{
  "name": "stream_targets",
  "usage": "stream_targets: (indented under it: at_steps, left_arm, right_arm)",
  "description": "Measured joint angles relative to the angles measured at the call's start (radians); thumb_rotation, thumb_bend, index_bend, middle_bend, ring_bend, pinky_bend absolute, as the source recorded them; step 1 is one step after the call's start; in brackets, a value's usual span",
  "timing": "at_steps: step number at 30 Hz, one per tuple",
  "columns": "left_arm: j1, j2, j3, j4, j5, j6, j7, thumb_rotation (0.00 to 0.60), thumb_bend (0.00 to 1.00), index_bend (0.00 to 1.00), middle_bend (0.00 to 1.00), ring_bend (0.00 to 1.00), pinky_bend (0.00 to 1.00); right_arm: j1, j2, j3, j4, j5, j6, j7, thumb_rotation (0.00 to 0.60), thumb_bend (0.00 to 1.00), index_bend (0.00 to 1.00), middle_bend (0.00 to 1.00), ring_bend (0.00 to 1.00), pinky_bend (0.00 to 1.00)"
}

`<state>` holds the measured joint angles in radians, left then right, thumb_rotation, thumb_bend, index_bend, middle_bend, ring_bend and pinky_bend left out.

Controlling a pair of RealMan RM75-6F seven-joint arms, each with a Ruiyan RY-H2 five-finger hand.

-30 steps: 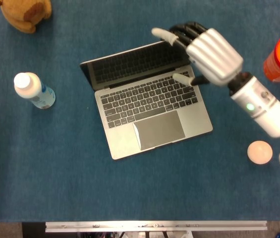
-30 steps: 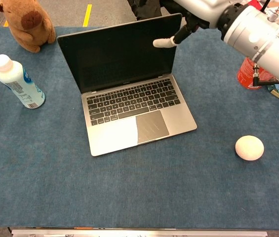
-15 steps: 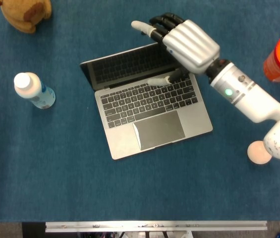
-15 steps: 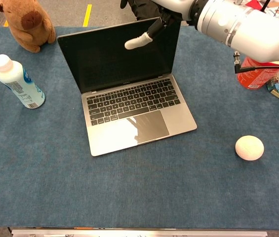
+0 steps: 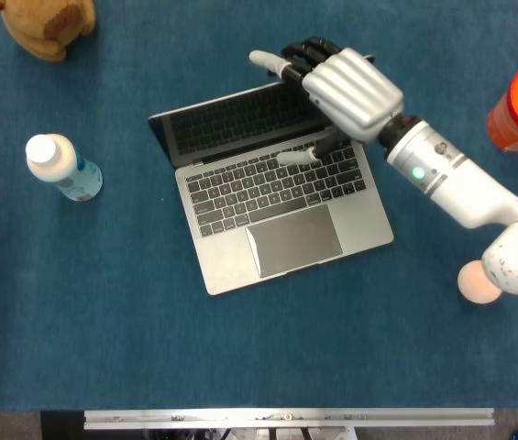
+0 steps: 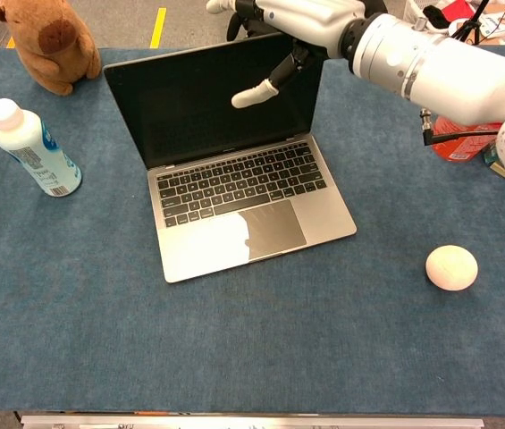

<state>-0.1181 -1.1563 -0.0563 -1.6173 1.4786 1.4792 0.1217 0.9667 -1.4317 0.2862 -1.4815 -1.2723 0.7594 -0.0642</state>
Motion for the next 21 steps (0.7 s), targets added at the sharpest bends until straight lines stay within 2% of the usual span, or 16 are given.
stream_targets:
  at_steps: [14,21]
  left_arm:
    - [0.001,0.000,0.001,0.001,-0.004,-0.001,0.007,0.600,0.37,0.09,0.11,0.07,0.12]
    - [-0.002,-0.001,-0.002,-0.001,-0.008,-0.005,0.010,0.600,0.37,0.09,0.11,0.07,0.12]
  right_arm:
    - [-0.030,0.037,-0.048,-0.077,-0.032,0.050,-0.007,0.367,0.00,0.01,0.25,0.14,0.17]
    - [-0.031,0.040,-0.048,-0.084,-0.025,0.070,-0.026,0.366,0.00,0.01,0.25,0.14,0.17]
